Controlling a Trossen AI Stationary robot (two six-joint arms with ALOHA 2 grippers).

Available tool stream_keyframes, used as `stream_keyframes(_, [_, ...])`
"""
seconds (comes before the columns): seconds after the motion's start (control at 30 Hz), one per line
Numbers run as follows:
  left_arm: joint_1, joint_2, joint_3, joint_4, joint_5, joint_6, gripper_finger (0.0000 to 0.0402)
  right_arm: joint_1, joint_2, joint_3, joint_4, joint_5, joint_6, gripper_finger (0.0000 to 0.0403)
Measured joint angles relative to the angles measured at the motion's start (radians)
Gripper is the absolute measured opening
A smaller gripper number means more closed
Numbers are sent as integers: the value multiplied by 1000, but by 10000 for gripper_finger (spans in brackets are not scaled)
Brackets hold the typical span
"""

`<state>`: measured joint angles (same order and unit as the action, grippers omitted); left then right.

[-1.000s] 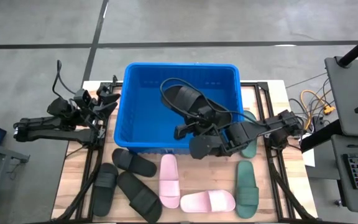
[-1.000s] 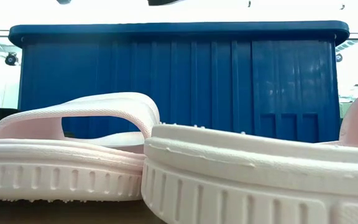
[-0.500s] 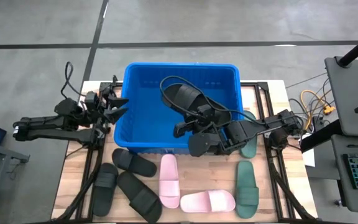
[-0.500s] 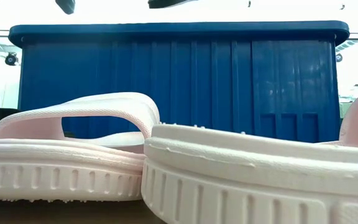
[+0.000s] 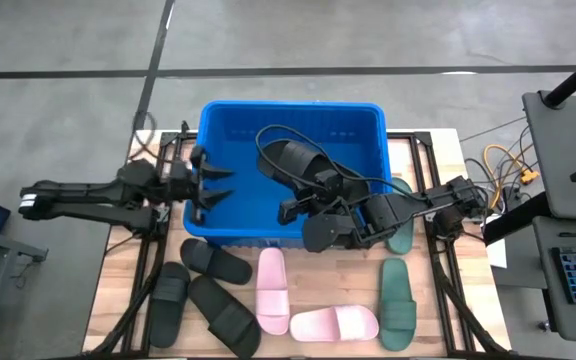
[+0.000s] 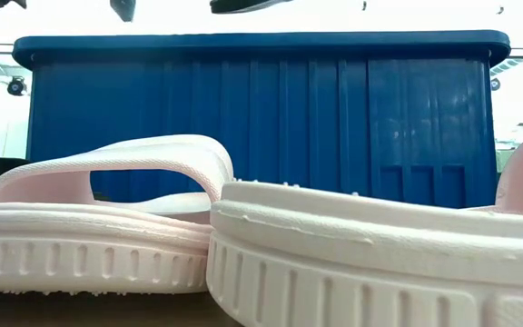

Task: Pick and place slides into bin
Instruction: Put the black slide into the blue bin

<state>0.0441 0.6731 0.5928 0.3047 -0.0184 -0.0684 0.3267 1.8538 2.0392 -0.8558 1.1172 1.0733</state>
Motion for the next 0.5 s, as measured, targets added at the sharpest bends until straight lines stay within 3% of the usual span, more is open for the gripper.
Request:
stream_keyframes(0.17, [0, 47, 13, 5, -2, -9, 190, 0, 0, 0, 0, -2, -9, 21])
stream_keyframes(0.5, [32, 110, 11, -2, -42, -309, 190, 2, 0, 0, 1, -14, -61, 21])
